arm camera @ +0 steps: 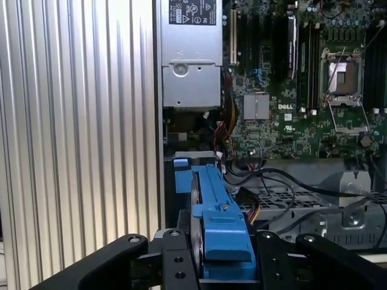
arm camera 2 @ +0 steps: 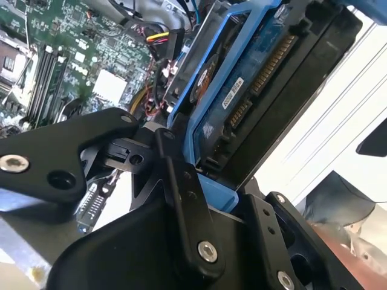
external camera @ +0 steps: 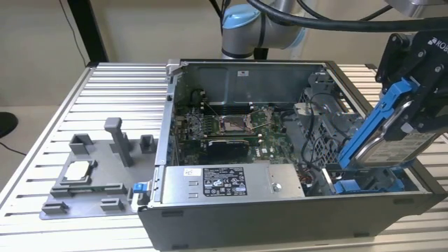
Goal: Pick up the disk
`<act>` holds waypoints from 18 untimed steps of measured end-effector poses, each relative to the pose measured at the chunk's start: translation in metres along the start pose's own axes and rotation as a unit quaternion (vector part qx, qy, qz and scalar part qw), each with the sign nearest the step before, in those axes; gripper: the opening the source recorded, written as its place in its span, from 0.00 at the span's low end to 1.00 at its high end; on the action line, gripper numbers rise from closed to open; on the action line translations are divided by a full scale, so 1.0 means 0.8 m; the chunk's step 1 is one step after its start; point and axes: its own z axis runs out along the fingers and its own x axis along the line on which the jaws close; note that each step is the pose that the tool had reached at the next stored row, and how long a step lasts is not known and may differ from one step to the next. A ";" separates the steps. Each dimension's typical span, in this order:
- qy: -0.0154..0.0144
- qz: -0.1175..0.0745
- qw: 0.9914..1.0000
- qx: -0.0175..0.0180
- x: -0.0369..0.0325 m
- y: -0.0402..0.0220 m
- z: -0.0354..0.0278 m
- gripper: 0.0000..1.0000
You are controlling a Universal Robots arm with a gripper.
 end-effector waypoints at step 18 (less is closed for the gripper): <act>0.000 0.000 1.000 0.000 -0.0068 0.0001 0.0115 0.00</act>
